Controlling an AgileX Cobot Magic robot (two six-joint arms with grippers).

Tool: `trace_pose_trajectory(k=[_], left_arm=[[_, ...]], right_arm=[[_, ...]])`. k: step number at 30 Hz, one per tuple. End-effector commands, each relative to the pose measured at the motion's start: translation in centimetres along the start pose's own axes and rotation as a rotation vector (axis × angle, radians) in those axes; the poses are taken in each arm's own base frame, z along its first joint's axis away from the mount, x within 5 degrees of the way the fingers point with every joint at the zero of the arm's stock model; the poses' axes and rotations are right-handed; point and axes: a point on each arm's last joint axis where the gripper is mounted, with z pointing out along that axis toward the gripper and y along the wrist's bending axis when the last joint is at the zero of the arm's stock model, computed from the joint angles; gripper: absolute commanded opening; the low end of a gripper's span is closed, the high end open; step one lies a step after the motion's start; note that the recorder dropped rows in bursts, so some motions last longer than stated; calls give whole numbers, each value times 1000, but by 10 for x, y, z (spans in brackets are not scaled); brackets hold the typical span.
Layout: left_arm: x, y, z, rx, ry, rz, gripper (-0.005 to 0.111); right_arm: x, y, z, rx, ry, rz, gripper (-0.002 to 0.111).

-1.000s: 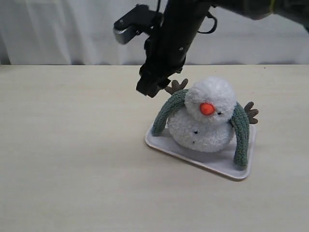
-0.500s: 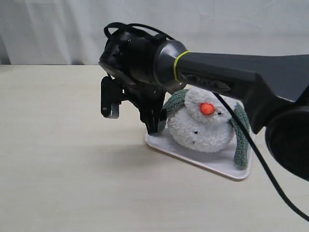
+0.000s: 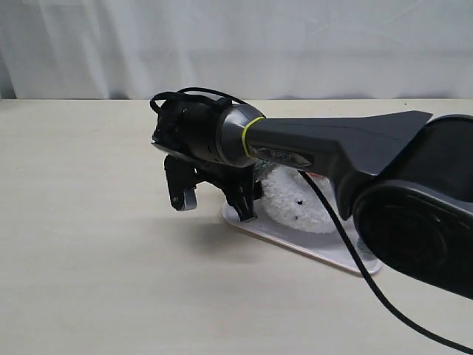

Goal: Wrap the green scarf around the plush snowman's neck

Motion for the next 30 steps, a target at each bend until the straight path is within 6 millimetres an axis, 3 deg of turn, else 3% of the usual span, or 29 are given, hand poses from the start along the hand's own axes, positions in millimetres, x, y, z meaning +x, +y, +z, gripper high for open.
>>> trace_pose_trajectory(k=[1, 5, 14, 21, 30], left_arm=[[-1, 0, 0, -1, -12, -3, 0], [-1, 0, 0, -1, -14, -3, 0], [-1, 0, 0, -1, -14, -3, 0], [-1, 0, 0, -1, -14, -3, 0], [-1, 0, 0, -1, -14, -3, 0]], right_arm=[[1, 0, 9, 18, 46, 2, 61], [-1, 2, 13, 10, 51, -2, 53], [-2, 3, 15, 8, 54, 25, 4], [0, 1, 8, 19, 42, 56, 4], [15, -4, -36, -76, -137, 162, 4]])
